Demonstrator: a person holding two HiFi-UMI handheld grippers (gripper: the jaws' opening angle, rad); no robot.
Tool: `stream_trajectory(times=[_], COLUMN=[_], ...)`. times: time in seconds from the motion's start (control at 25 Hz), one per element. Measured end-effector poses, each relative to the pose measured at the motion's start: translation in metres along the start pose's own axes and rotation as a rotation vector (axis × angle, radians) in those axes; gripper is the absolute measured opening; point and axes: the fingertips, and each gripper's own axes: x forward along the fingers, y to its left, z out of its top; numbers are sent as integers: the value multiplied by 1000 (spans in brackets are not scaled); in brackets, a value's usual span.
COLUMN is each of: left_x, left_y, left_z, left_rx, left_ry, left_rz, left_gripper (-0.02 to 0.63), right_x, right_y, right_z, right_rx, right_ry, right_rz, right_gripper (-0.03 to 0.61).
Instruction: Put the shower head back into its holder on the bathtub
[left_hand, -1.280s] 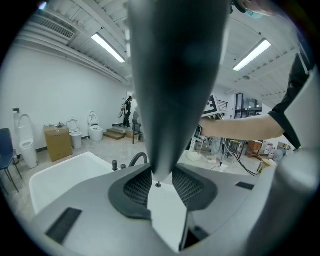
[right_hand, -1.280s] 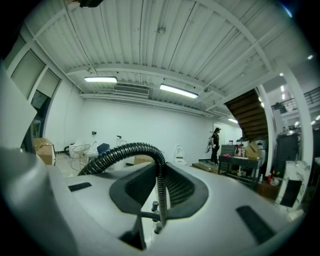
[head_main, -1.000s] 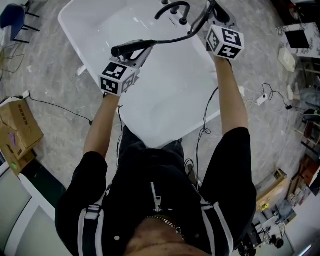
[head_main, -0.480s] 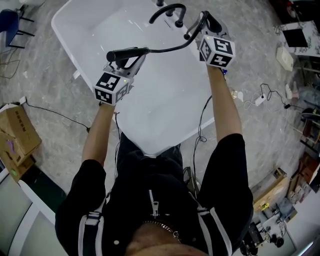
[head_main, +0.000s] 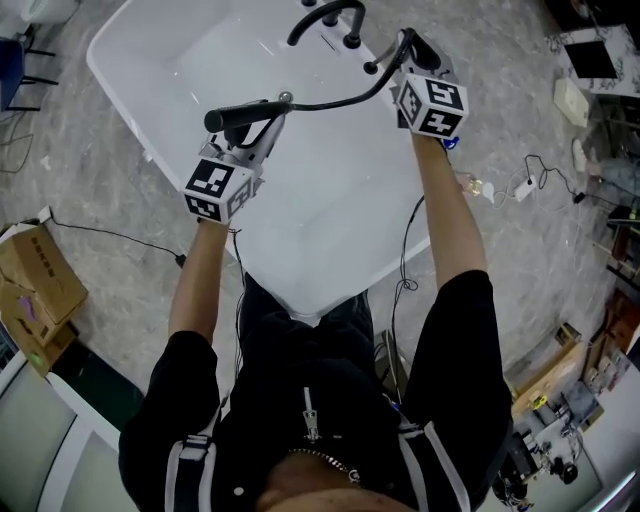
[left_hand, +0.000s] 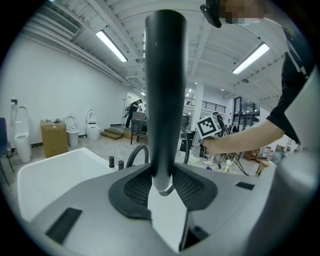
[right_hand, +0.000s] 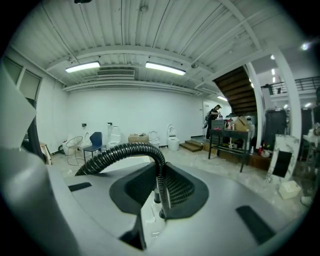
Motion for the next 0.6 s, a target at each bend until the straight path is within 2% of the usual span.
stream_trajectory(times=[0.16, 0.6], left_x=[5, 18], left_y=[8, 23], left_z=[-10, -35], left_rx=[-10, -24], left_ry=[3, 3], left_rz=[10, 24], left_gripper=[146, 144], right_x=[6, 29], right_y=[-2, -3], right_z=[-24, -79], right_rx=[34, 45], right_ry=[24, 88], right_rz=[-19, -20], right_gripper=[64, 64])
